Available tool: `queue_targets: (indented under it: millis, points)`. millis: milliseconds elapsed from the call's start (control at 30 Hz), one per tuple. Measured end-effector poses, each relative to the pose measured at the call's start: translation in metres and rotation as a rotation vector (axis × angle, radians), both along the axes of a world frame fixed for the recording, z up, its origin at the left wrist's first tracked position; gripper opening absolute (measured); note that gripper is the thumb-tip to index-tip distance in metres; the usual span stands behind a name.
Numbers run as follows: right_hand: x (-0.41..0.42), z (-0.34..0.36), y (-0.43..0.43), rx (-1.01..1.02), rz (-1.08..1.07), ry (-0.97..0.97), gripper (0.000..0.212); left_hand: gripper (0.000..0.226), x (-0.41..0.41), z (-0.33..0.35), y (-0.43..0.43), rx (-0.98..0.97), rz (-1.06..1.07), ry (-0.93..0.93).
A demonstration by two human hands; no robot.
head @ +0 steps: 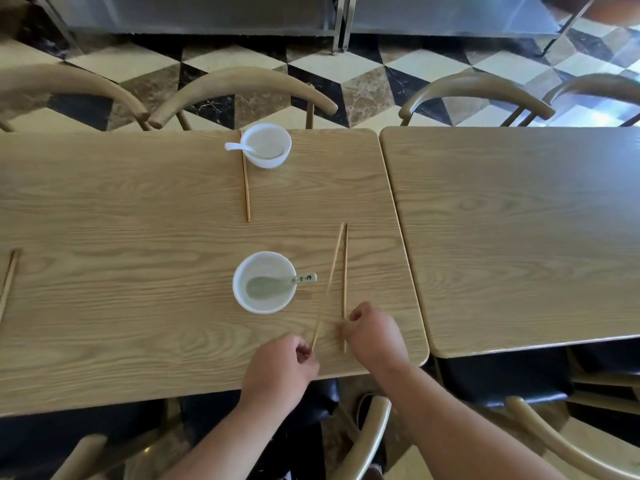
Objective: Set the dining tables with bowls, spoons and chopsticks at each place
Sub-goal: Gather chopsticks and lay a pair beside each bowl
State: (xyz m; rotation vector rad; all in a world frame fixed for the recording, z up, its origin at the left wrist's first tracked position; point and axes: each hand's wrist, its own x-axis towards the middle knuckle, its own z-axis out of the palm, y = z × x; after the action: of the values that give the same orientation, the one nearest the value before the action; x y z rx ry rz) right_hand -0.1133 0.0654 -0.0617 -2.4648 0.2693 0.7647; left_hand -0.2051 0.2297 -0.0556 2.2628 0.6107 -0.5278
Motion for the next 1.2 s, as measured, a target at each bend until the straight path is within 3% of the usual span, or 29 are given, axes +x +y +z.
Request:
queue_targets:
  millis: [33,133,200,267,333,433,533,667,867,1000,1200]
  points:
    - [0.005,0.006,-0.003,0.116,-0.072,0.013,0.006,0.005,-0.001,0.002,-0.004,-0.008,-0.029,-0.027]
    - [0.025,0.027,-0.016,0.693,-0.365,0.236,0.029,0.008,0.006,0.011,-0.018,-0.011,-0.132,-0.095]
    - [0.039,0.042,-0.022,0.794,-0.325,0.275,0.023,0.009,0.018,0.016,-0.031,-0.018,-0.155,-0.137]
    - [0.052,0.054,-0.027,0.699,-0.233,0.214,0.01,0.007,0.031,0.02,-0.042,-0.065,-0.124,-0.168]
    - [0.068,0.066,-0.036,0.656,-0.197,0.093,0.017,0.009,0.043,0.022,-0.051,-0.131,-0.032,-0.187]
    - [0.088,0.082,-0.055,0.618,-0.082,-0.275,0.014,0.032,0.051,0.015,-0.057,-0.096,0.112,-0.108]
    - [0.098,0.074,-0.073,0.233,0.24,-0.566,0.023,0.032,0.053,0.0,-0.062,0.018,0.09,-0.022]
    - [0.092,0.032,-0.074,-0.099,0.566,-0.362,0.039,0.013,0.054,-0.014,-0.071,0.077,0.062,0.041]
    - [0.081,-0.008,-0.045,-0.161,0.757,-0.348,0.044,0.015,0.041,-0.027,-0.06,0.018,0.177,0.028]
    - [0.069,-0.005,-0.035,-0.044,0.549,-0.214,0.063,0.014,0.036,-0.026,-0.049,-0.167,0.223,0.02]
    - [0.023,-0.006,-0.034,0.057,0.149,0.034,0.027,0.008,0.042,-0.023,-0.042,-0.15,0.233,0.05]
